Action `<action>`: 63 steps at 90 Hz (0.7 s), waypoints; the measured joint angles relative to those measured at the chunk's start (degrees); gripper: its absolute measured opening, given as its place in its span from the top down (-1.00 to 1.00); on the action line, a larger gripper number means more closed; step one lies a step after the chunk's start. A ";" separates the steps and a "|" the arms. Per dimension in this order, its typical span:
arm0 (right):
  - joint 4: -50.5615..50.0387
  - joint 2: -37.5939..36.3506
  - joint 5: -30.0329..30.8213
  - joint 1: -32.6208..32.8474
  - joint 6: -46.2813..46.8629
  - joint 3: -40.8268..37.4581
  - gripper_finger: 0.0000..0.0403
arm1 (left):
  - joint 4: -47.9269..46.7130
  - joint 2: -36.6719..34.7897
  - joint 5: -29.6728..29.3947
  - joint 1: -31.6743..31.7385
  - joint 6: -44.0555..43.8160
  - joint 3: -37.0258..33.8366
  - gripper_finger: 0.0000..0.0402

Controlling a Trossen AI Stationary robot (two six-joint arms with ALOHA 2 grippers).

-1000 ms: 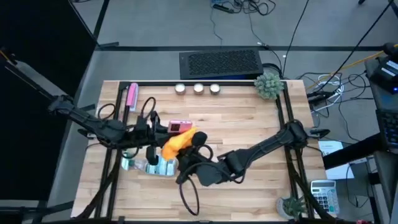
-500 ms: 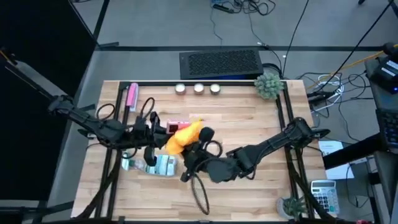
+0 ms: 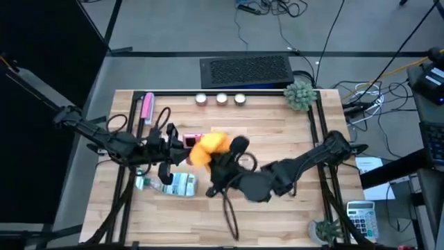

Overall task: Apply microfiber cloth
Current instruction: Wipe the back of the cellphone with a microfiber cloth

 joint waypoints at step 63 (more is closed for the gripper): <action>-60.65 5.43 0.50 20.11 93.94 -1.06 0.97 | -16.63 -1.01 -0.89 -0.70 1.93 -0.22 0.95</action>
